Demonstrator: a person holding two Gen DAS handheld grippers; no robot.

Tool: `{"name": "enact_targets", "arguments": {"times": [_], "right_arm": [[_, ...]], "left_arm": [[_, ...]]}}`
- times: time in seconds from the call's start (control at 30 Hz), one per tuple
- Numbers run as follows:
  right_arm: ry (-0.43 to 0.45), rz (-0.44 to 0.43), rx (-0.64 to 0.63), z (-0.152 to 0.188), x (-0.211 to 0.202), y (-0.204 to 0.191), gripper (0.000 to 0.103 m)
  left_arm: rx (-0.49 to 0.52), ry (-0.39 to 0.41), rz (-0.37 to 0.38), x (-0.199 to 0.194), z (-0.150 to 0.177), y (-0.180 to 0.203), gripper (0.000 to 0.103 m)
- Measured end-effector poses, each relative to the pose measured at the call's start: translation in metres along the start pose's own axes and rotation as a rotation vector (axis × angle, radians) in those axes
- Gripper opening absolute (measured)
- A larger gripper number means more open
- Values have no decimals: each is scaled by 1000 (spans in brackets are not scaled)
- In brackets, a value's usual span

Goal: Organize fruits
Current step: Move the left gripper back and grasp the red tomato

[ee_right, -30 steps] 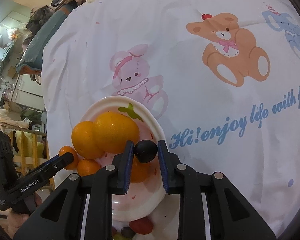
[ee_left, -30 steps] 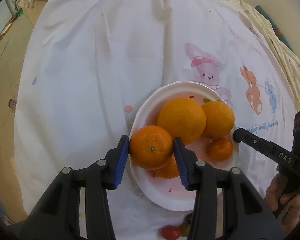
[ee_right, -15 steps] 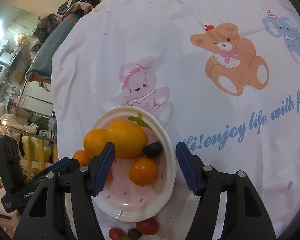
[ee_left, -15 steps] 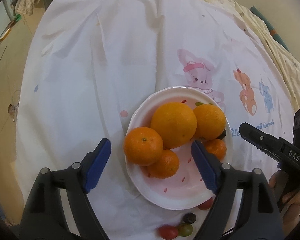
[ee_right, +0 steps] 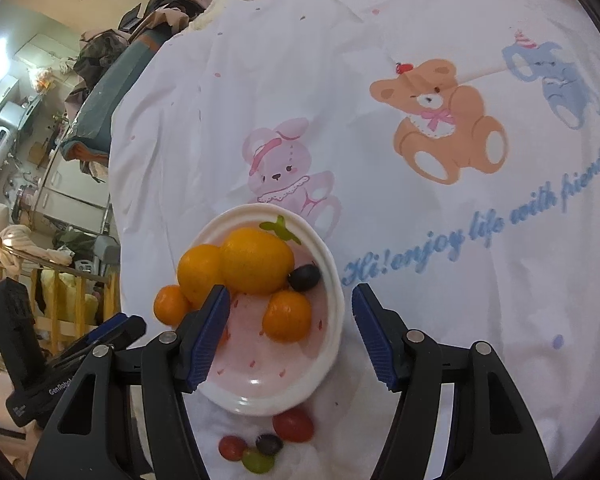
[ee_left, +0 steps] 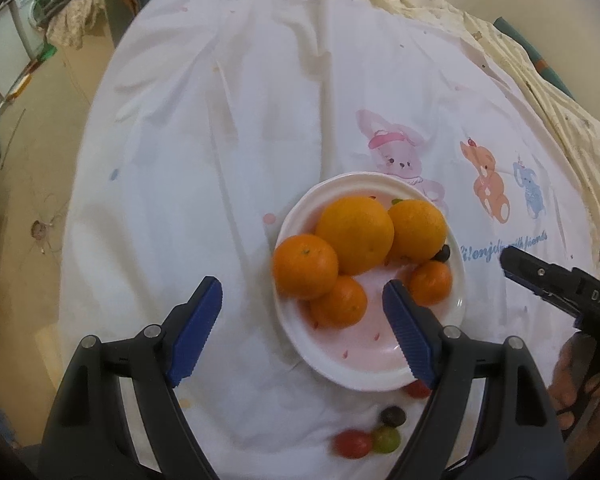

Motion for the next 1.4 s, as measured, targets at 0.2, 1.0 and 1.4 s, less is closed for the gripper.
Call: {"name": "enact_targets", "arguments": {"times": [0.2, 1.0, 1.4], "right_arm": [[-37, 22, -21, 13, -19, -10, 67], [-86, 72, 130, 94, -53, 11, 67], [-78, 80, 121, 93, -53, 18, 67]], "left_arm": [[44, -15, 5, -18, 12, 4, 81], [-46, -283, 71, -23, 126, 24, 63], [-178, -385, 62, -2, 145, 32, 42]]}}
Point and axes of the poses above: each gripper's, at about its wrist camera, not at the fingertips, and x roughly the way its jaws point, y to its right, z to its underside, the point moved 7 cm from there along x, roughly the way its jaws point, and after that the axes turned 15 degrees about y, right-handed, at the moved point
